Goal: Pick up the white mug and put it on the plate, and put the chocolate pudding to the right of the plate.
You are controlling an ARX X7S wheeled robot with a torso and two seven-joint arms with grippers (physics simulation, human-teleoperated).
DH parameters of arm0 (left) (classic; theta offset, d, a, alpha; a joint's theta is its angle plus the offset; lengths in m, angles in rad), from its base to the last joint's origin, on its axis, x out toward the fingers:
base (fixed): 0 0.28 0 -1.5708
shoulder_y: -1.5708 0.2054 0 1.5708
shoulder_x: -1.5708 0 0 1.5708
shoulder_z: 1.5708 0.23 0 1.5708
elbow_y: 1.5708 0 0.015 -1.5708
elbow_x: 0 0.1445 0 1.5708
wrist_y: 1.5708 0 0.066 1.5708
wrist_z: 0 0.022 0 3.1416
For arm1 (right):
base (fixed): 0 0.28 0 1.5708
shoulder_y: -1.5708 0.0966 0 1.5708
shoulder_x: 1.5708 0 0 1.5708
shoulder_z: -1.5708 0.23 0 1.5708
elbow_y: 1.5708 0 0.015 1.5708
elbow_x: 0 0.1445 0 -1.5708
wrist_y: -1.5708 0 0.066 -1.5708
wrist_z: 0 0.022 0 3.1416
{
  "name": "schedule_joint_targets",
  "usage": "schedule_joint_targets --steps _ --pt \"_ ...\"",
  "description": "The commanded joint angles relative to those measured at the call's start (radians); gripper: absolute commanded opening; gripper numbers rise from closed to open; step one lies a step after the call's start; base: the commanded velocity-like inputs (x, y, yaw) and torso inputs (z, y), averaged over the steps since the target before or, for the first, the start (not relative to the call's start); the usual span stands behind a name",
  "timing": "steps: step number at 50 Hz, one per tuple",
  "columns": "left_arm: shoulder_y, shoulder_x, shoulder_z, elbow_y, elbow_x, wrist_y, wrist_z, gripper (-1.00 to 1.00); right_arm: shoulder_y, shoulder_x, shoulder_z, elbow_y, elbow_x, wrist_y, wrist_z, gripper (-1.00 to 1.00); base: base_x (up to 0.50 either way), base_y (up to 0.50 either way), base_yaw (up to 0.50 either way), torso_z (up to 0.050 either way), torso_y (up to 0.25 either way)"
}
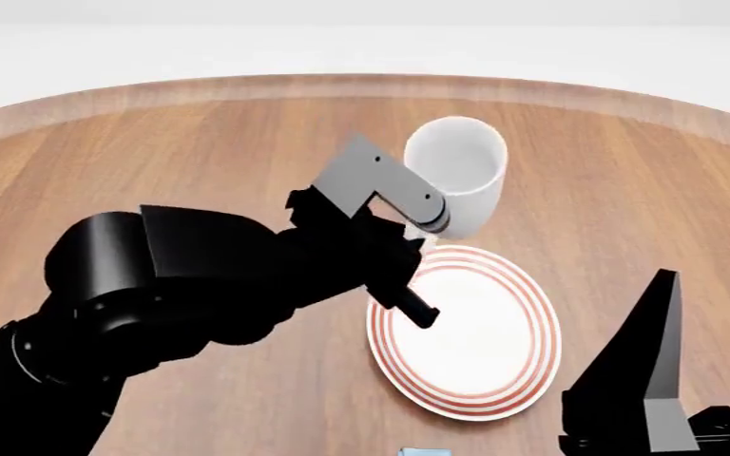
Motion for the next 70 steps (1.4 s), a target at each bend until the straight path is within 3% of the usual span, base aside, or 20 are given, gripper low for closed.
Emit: schedule_joint_targets --steps 1,5,17,47,70 --pt "0.044 0.079 0.01 -0.161 0.024 0.055 0.123 -1.0 0.003 -0.014 0.021 0.001 -0.015 0.0 -0.017 1.0 0.0 0.0 0.0 0.0 0.0" --pt "0.052 0.084 0.059 -0.186 0.05 0.047 0.15 -1.0 0.003 -0.014 0.019 -0.002 -0.017 0.003 -0.015 1.0 0.0 0.0 0.0 0.0 0.0" --pt "0.089 0.149 0.051 -0.368 0.025 0.061 0.167 -1.0 0.002 -0.011 0.015 0.0 -0.014 0.002 -0.012 1.0 0.0 0.0 0.0 0.0 0.0" --pt "0.061 0.262 0.119 -0.588 0.09 0.138 0.191 -1.0 -0.002 -0.003 0.006 0.024 0.012 -0.017 -0.01 1.0 0.0 0.0 0.0 0.0 0.001" --pt "0.073 0.293 0.187 -0.645 0.12 0.189 0.214 -1.0 -0.001 0.005 0.005 0.017 0.028 -0.019 -0.002 1.0 0.0 0.0 0.0 0.0 0.0"
